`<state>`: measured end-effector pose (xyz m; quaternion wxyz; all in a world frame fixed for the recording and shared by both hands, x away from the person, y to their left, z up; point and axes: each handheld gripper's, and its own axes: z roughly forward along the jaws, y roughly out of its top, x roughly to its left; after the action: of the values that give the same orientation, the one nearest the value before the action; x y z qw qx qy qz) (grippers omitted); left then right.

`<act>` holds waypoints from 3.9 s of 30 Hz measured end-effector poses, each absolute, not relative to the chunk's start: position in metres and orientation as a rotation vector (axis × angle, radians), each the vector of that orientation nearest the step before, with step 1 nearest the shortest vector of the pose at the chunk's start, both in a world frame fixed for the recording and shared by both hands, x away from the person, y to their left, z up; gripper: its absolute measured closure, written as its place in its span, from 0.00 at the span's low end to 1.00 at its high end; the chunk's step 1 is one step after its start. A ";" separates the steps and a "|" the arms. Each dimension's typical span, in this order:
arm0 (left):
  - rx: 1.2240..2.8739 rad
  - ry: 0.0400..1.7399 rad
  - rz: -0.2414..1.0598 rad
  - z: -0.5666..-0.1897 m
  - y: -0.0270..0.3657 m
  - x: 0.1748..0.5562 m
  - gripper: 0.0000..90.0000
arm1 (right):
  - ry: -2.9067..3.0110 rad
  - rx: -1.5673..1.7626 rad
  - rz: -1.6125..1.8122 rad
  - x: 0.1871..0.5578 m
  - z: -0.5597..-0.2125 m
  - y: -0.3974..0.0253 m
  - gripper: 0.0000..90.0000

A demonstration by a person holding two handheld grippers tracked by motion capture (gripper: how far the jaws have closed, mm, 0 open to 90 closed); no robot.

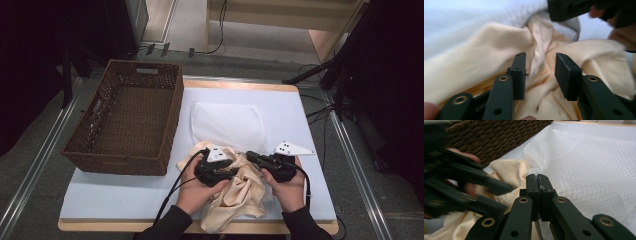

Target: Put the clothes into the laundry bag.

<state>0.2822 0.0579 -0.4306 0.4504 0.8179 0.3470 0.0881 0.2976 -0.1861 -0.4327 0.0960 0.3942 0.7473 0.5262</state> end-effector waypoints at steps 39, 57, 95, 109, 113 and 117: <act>2.097 1.000 0.261 -0.459 0.018 0.295 0.93 | 2.210 1.117 1.597 0.291 -0.426 -0.180 0.99; 2.196 0.909 0.242 -0.464 -0.003 0.275 0.78 | 2.229 1.142 1.589 0.287 -0.433 -0.180 0.99; 2.021 0.877 0.166 -0.436 0.056 0.272 0.94 | 2.236 1.148 1.602 0.285 -0.436 -0.176 1.00; 1.968 0.944 0.248 -0.444 0.048 0.278 0.64 | 2.223 1.127 1.620 0.281 -0.430 -0.184 1.00; 1.929 1.006 0.339 -0.436 0.089 0.259 0.52 | 2.224 1.139 1.614 0.283 -0.432 -0.185 0.99; 1.969 1.100 0.363 -0.449 0.113 0.254 0.42 | 2.232 1.142 1.607 0.283 -0.433 -0.184 0.99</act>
<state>0.2539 0.1135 -0.4489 0.4155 0.7841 0.4378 0.1444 0.2834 -0.1839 -0.4331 0.0817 0.3822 0.7469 0.5379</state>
